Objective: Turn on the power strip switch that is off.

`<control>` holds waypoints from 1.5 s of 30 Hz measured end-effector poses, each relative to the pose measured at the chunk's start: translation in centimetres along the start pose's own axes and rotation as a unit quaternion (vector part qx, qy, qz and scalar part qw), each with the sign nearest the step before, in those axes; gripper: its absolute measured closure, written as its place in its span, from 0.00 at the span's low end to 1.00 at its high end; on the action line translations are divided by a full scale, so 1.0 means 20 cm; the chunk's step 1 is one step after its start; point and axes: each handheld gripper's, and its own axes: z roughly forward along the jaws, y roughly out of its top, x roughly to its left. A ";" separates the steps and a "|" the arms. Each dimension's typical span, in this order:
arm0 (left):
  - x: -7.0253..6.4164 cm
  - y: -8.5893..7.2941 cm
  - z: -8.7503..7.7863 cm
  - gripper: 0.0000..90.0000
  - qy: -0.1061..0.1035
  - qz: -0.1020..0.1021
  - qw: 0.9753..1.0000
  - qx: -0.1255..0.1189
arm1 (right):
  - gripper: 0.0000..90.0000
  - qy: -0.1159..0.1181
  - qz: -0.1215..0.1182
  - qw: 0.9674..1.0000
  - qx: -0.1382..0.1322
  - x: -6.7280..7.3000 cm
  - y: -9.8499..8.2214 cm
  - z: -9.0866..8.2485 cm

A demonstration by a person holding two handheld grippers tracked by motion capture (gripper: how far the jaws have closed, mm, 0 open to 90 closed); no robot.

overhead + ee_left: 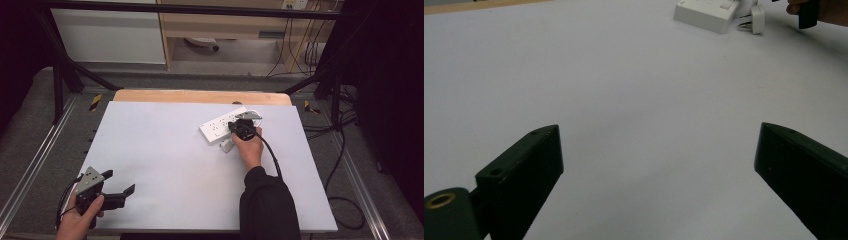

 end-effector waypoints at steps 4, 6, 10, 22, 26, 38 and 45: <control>0.00 0.00 0.00 0.06 -0.002 -0.001 1.000 0.001 | 1.00 0.003 0.010 1.000 -0.008 0.00 0.01 -0.01; 0.00 0.00 0.00 0.06 -0.002 -0.002 1.000 0.000 | 1.00 0.002 0.009 1.000 -0.009 -0.01 0.02 -0.02; 0.00 0.00 0.00 0.06 -0.003 -0.001 1.000 0.001 | 1.00 0.005 0.012 1.000 -0.012 -0.01 0.03 -0.03; 0.00 0.00 0.00 0.06 0.000 0.000 1.000 0.003 | 0.89 0.016 0.033 0.999 -0.021 -0.03 0.05 -0.06; 0.00 0.00 0.00 0.06 0.000 0.000 1.000 0.002 | 0.81 0.013 0.045 0.999 -0.023 -0.04 0.07 -0.08; 0.00 0.00 0.00 0.06 0.001 -0.003 1.000 0.002 | 0.51 0.006 0.073 0.997 -0.020 -0.06 0.11 -0.13; 0.00 0.00 0.00 0.06 -0.001 -0.004 1.000 0.004 | 0.41 0.009 0.094 0.995 -0.015 -0.09 0.13 -0.17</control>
